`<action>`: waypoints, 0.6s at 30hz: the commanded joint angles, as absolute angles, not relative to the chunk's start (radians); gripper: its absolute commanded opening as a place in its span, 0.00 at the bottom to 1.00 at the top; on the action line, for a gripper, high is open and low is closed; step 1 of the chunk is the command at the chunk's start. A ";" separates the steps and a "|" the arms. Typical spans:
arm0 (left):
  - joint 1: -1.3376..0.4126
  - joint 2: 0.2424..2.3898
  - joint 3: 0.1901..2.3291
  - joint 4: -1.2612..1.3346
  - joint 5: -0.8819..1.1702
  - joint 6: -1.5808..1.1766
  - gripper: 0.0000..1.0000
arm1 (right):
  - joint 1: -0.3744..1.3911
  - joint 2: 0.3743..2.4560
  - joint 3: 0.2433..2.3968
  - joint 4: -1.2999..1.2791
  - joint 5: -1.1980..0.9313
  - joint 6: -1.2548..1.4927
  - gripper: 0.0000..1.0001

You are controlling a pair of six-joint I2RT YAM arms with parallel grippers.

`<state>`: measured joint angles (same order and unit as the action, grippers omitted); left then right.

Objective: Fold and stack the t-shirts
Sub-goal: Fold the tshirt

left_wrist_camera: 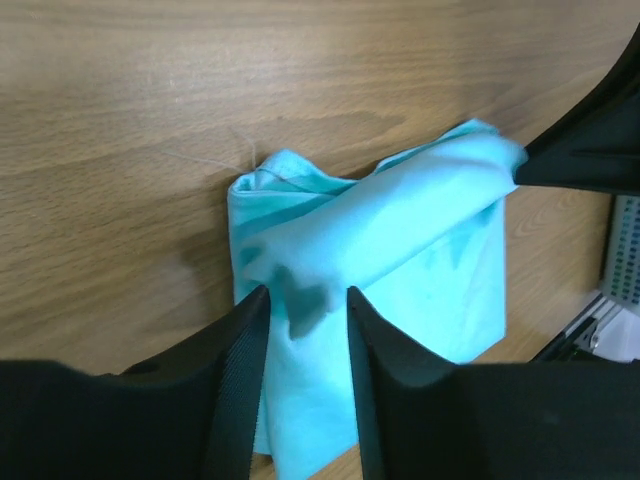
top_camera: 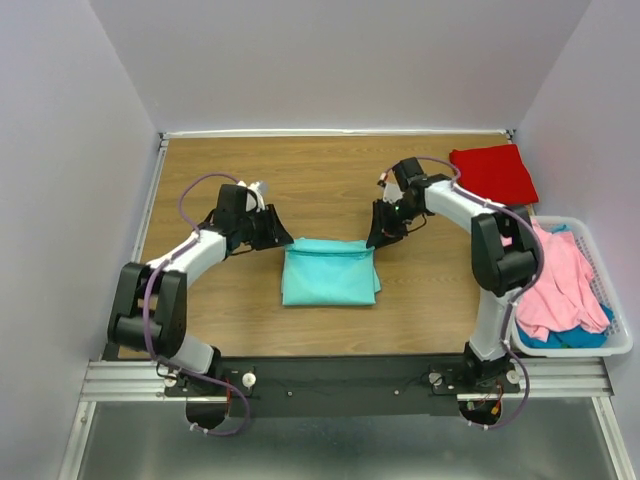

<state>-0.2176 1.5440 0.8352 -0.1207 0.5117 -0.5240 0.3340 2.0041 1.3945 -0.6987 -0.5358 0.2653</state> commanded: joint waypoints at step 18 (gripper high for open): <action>-0.483 1.282 0.706 -0.075 0.348 -0.509 0.18 | 0.431 1.640 0.879 0.080 -0.767 0.502 0.40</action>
<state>-0.4847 1.1854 0.6777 -0.0830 0.3336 -0.5282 0.4198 1.5833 0.9031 -0.1184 -0.6510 0.4412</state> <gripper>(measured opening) 0.201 0.405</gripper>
